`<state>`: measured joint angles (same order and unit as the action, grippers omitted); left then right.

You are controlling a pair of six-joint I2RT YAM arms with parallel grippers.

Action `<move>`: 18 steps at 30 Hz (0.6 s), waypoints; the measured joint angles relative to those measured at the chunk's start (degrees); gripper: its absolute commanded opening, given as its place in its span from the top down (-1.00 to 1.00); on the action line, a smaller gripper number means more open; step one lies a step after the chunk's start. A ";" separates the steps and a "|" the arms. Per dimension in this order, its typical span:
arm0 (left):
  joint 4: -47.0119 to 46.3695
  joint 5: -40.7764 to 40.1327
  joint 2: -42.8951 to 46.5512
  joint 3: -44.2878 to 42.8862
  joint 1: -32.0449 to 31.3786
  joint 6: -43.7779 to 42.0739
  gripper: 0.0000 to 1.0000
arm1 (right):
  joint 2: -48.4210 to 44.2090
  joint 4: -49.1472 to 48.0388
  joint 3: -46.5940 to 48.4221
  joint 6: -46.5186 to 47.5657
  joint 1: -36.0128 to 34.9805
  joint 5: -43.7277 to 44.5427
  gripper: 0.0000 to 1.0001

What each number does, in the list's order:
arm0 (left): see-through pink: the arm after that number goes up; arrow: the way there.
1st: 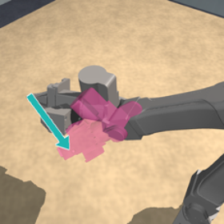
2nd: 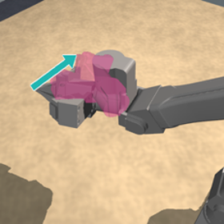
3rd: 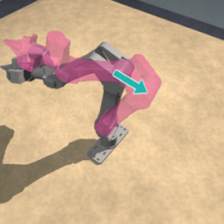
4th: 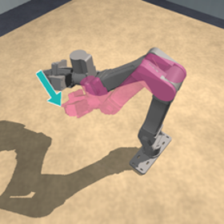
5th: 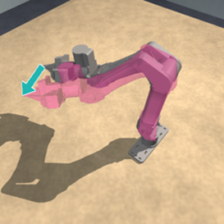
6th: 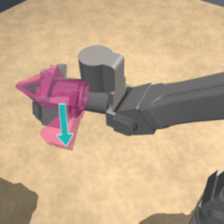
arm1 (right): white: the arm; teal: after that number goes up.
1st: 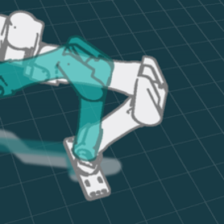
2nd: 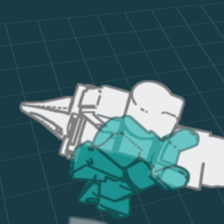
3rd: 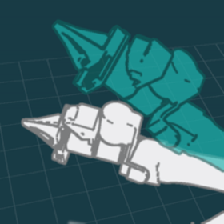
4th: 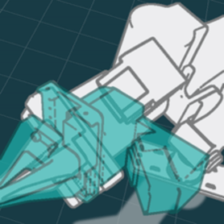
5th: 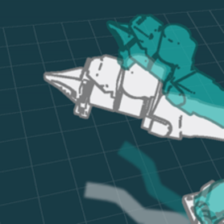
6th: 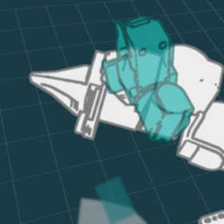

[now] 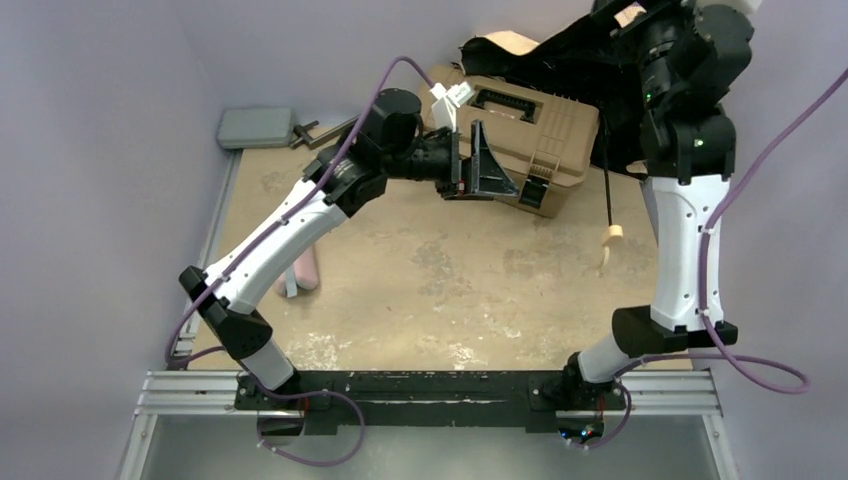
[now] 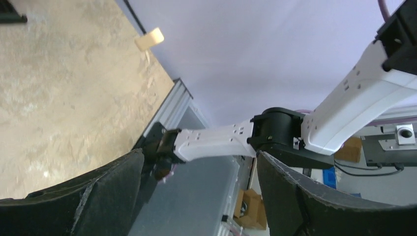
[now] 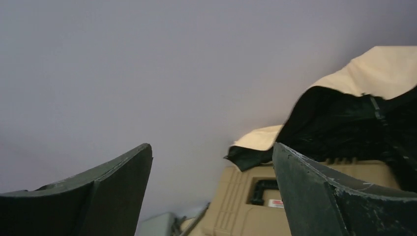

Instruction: Open the umbrella

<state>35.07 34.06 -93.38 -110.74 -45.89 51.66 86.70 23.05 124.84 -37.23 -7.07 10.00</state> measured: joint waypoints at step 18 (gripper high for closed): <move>-13.42 -3.80 -9.90 2.89 0.00 1.51 -0.65 | 8.85 33.00 -19.45 7.15 24.98 -11.85 -0.87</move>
<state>21.65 30.26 -103.28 -107.85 -45.89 53.17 95.55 56.05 105.38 -30.09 17.91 -1.85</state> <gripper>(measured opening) 0.829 0.956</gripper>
